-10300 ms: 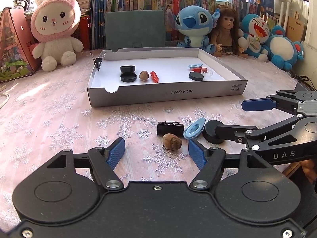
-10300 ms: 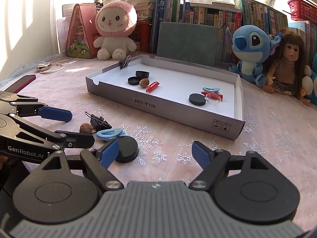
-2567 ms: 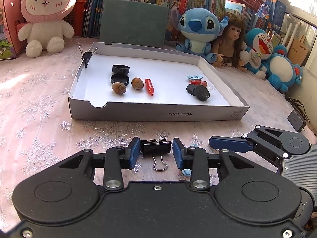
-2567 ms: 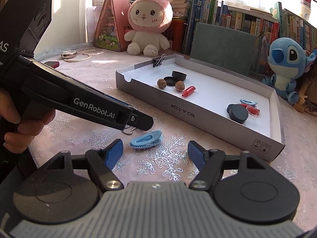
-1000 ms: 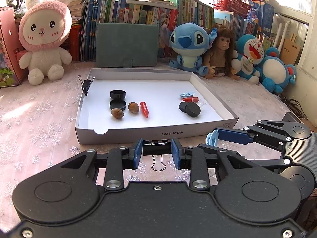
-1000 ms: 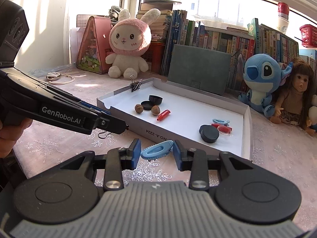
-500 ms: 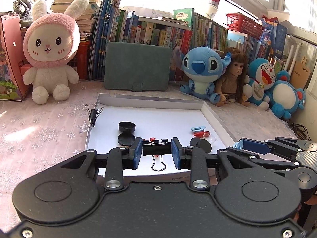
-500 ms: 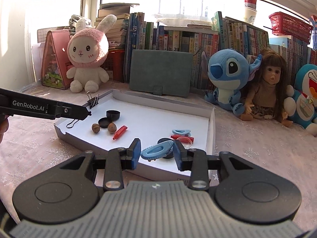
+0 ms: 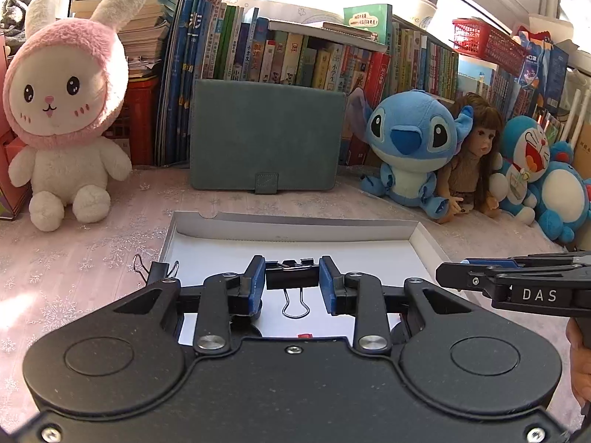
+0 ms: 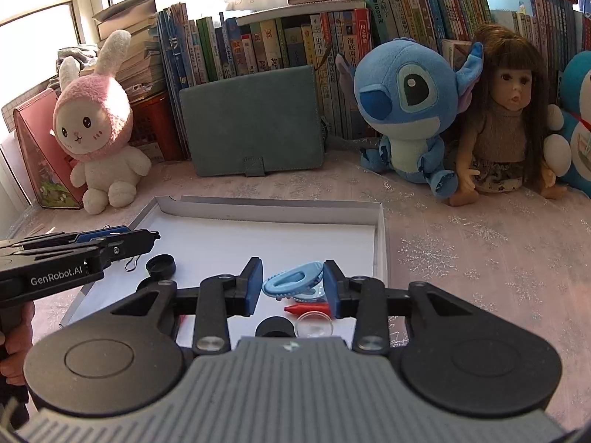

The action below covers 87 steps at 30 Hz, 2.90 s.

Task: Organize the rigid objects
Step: 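Carry the binder clip and blue clip over the tray with both tools, then open the right tool to drop the blue clip while the left tool releases the binder clip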

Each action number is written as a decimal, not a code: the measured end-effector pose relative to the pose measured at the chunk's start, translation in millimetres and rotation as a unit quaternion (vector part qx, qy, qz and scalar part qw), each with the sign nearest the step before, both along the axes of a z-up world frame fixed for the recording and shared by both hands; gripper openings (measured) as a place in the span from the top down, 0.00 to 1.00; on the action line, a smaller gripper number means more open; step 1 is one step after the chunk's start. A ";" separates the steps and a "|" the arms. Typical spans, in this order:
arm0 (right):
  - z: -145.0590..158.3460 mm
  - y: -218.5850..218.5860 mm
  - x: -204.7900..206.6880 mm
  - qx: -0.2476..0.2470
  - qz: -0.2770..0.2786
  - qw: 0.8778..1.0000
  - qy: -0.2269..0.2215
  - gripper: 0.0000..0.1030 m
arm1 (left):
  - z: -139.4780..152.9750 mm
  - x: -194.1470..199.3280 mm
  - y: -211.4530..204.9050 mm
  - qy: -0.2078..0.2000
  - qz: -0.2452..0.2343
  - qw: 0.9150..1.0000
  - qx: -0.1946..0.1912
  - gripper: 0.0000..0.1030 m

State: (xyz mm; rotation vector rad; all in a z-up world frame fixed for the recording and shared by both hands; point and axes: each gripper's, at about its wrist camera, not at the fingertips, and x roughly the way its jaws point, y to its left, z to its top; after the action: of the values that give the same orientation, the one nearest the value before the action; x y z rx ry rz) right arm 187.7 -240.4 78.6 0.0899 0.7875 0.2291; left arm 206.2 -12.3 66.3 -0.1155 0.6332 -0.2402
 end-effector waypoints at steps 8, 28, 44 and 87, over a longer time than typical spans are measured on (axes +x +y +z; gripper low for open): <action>-25.7 18.7 21.6 0.011 0.000 0.999 0.037 0.60 | -25.4 27.5 -8.6 0.035 0.008 0.999 0.005 0.71; -45.1 37.8 30.6 -0.009 0.009 0.998 0.054 0.60 | -45.8 29.5 -17.5 0.048 -0.003 0.998 0.029 0.71; -46.4 37.3 28.0 -0.013 0.007 0.999 0.041 0.60 | -52.3 24.0 -21.1 0.037 -0.012 0.998 0.045 0.71; -7.6 11.5 -110.2 -0.002 -0.010 0.995 -0.100 0.14 | -19.4 -118.6 18.0 -0.057 -0.016 0.998 0.008 0.27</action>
State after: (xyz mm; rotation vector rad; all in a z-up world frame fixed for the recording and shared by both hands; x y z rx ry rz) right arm 77.6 -229.0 71.1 0.0696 0.5875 0.2143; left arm 87.6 5.7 46.9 -0.0746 0.5230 -0.2708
